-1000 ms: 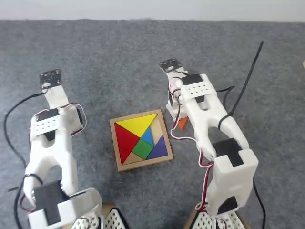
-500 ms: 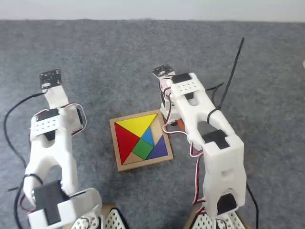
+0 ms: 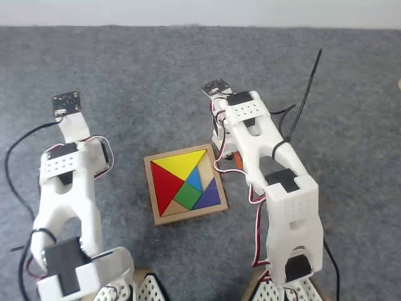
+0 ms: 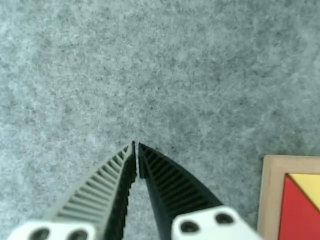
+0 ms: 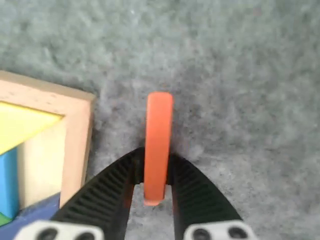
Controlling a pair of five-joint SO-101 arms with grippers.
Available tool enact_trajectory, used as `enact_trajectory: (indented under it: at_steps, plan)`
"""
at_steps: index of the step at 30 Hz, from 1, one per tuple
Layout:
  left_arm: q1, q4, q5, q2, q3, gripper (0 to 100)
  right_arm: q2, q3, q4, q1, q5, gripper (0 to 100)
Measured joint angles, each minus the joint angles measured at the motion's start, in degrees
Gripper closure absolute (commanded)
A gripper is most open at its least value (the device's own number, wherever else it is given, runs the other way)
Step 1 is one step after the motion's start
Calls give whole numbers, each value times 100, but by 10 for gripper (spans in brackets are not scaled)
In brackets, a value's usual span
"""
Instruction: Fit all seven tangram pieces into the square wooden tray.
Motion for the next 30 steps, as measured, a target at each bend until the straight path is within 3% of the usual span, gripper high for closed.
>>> enact_trajectory:
  at_steps: [9,15,20,23,30]
  plan:
    - [0,0,0,0,0,986,-220,123,-9,9,-369,991]
    - [0,0,0,0,0,986,-818,264,211,-79,-1090,991]
    - [0,0,0,0,0,986,-1433,826,299,-800,-1257,991]
    - [0,0,0,0,0,986,-1565,1336,-149,-1275,-1442,990]
    - [0,0,0,0,0,986,-1582,1820,-923,-1644,-1785,986]
